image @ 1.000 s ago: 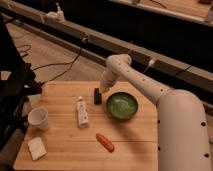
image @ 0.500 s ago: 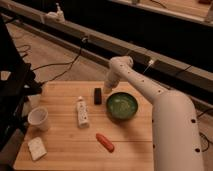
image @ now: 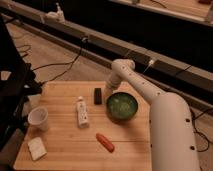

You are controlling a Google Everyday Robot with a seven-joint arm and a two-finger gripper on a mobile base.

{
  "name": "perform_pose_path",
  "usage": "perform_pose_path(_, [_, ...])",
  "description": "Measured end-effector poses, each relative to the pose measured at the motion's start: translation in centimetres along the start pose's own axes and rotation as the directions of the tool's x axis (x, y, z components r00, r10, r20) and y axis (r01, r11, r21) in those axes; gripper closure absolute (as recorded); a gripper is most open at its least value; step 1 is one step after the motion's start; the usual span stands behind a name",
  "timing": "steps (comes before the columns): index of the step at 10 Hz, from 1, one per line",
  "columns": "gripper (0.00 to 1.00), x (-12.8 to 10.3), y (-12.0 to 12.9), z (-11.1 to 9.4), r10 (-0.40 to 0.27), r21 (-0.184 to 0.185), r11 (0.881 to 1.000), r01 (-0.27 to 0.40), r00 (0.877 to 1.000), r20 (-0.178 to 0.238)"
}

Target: Push the eraser across the table

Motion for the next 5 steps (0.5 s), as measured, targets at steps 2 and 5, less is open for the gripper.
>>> perform_pose_path(2, [1.00, 0.2, 0.2, 0.9, 0.012, -0.018, 1.000, -0.011, 1.000, 0.017])
perform_pose_path(5, [1.00, -0.3, 0.4, 1.8, 0.012, -0.038, 0.999, -0.011, 0.999, 0.043])
